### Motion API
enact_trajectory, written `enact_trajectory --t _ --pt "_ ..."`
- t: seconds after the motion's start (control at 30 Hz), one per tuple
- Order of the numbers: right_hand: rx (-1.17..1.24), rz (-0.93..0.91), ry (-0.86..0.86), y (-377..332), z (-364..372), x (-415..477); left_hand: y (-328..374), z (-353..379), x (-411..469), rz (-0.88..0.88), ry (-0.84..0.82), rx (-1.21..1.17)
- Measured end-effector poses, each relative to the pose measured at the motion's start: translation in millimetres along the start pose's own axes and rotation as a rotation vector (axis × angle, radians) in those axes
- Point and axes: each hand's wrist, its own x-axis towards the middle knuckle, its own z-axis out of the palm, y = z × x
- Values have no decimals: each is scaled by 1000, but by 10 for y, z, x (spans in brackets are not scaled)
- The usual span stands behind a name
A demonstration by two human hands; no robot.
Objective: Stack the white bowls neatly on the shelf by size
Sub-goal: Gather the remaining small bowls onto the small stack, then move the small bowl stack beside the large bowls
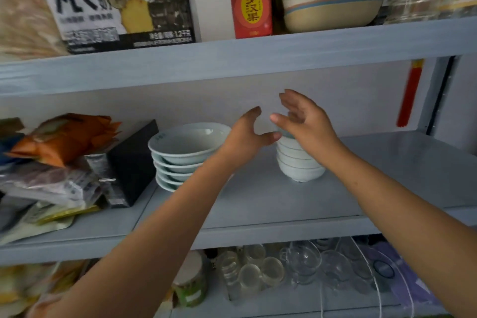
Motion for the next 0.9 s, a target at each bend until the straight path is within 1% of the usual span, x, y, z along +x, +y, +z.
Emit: enact_trajectory --t 0.1,0.17,0.23,0.3,0.4,0.47,0.53,0.6,0.67,0.73,0.83,0.9 --pt "68 73 -111 -82 432 -52 -56 -375 -193 19 -7 95" --pt "18 87 -187 -105 665 -34 -138 -653 -310 9 -12 184" --pt "-31 96 -246 -109 858 -10 -245 -928 -423 3 18 261" --pt "-73 106 -277 -86 1015 -7 -373 -1173 -549 -6 74 269" --pt "-153 125 -287 16 1164 -45 -631 -1443 -743 -53 179 145" --pt "-138 152 -270 95 1216 -87 -765 -1544 -874 -116 199 2" --pt "-88 199 -276 172 1239 -147 -891 -1565 -999 -246 172 -144" --pt "-72 226 -320 262 1246 -202 -1005 -1509 -1104 -416 102 -264" --pt "-75 255 -351 382 1254 -252 -1144 -1404 -1163 -483 40 -310" --pt "-82 280 -360 476 1266 -302 -1211 -1307 -1174 -450 4 -307" --pt "-108 344 -355 611 1309 -348 -1304 -1209 -1113 -251 -21 -323" --pt "-141 308 -329 650 1322 -359 -1394 -1168 -1056 -166 -8 -350"
